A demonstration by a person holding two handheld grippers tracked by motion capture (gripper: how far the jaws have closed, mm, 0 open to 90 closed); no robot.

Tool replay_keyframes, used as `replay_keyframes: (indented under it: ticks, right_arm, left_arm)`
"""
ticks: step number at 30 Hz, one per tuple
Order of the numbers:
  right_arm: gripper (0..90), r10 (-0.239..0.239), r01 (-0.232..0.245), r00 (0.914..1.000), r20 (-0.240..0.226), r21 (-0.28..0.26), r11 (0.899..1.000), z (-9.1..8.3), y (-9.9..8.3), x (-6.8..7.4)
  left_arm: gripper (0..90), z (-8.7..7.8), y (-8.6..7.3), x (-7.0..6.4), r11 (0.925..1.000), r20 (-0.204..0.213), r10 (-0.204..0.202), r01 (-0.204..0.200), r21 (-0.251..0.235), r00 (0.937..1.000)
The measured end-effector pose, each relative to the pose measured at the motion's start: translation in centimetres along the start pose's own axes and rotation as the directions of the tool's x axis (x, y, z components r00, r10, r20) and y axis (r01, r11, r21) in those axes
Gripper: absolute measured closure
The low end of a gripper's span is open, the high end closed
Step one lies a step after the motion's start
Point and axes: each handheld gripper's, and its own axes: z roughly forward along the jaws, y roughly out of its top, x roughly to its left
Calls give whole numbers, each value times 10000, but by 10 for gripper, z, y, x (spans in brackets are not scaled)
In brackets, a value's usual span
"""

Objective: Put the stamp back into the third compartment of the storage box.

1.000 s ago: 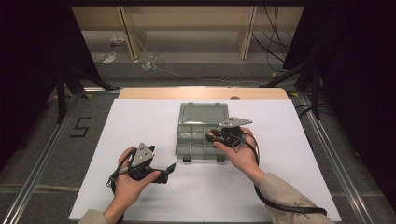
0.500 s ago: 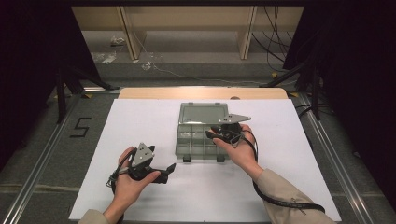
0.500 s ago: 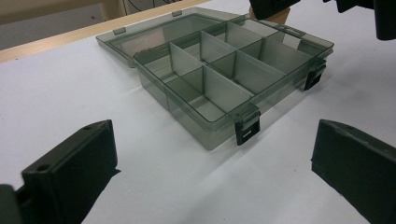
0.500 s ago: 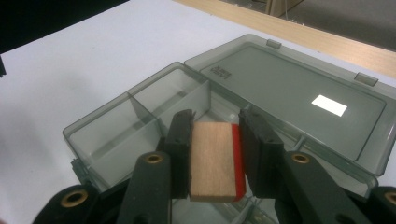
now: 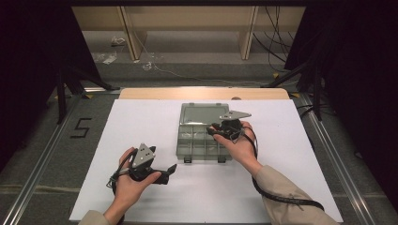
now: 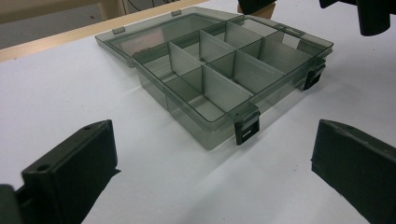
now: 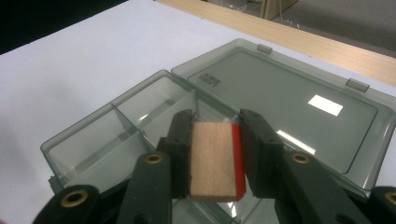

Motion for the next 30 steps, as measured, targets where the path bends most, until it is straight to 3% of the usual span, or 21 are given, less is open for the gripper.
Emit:
replay_keyframes:
  ticks: [30]
  right_arm:
    - [671, 108, -111, 9998, 179, 157, 9998, 17, 5, -11]
  left_arm:
    - [0, 0, 0, 0, 10000, 62, -25, 25, -14, 10000]
